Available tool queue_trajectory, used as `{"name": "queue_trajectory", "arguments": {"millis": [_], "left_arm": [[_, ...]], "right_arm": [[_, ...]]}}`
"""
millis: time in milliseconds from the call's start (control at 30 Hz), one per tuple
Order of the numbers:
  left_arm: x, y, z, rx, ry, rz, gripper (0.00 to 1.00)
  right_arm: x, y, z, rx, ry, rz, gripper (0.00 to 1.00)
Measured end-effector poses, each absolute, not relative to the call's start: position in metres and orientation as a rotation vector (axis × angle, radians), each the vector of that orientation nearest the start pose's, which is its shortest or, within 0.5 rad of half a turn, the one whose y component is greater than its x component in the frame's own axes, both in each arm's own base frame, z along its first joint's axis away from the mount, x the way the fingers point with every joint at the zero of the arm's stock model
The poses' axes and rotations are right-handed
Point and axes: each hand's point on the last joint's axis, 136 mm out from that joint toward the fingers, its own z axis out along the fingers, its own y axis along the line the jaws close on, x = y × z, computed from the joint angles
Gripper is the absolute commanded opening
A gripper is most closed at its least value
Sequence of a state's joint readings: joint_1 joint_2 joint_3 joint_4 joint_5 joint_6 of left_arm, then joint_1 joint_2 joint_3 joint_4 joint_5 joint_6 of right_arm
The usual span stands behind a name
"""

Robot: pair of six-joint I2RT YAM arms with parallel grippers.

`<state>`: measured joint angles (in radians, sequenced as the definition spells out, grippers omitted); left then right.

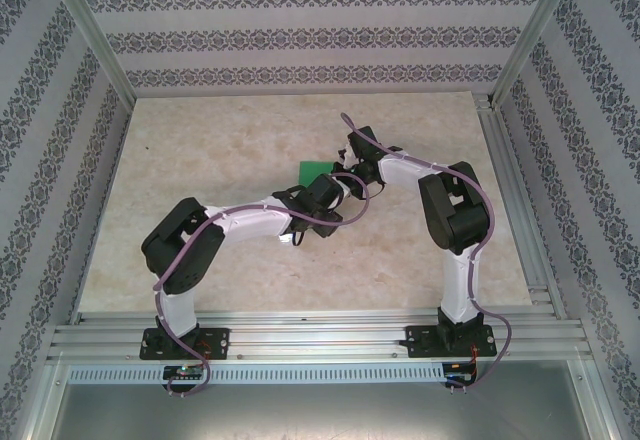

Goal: Fold a paper plane with a square sheet of paper (fold left side to right side)

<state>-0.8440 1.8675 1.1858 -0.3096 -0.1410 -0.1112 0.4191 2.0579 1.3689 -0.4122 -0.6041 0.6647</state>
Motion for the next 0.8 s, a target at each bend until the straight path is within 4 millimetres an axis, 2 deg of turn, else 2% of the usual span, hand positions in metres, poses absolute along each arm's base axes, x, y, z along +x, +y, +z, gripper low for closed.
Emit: {"name": "queue_trajectory", "arguments": {"millis": [200,300,467,633,800], "left_arm": [[0.323,-0.323,0.053,0.882,2.410,-0.155,0.15],[0.322,-0.323,0.052,0.888,2.413,-0.151,0.07],[0.321,-0.322,0.052,0.892,2.417,-0.149,0.02],[0.319,-0.323,0.057,0.884,2.423,-0.190,0.01],[0.322,-0.315,0.072,0.829,2.433,-0.281,0.01]], "right_arm": [[0.390,0.281,0.048,0.133,2.840,1.112,0.08],[0.390,0.281,0.048,0.132,2.840,1.112,0.09],[0.389,0.280,0.048,0.124,2.845,1.108,0.15],[0.391,0.278,0.052,0.097,2.832,1.092,0.32],[0.394,0.260,0.088,0.077,2.735,1.080,0.44]]}}
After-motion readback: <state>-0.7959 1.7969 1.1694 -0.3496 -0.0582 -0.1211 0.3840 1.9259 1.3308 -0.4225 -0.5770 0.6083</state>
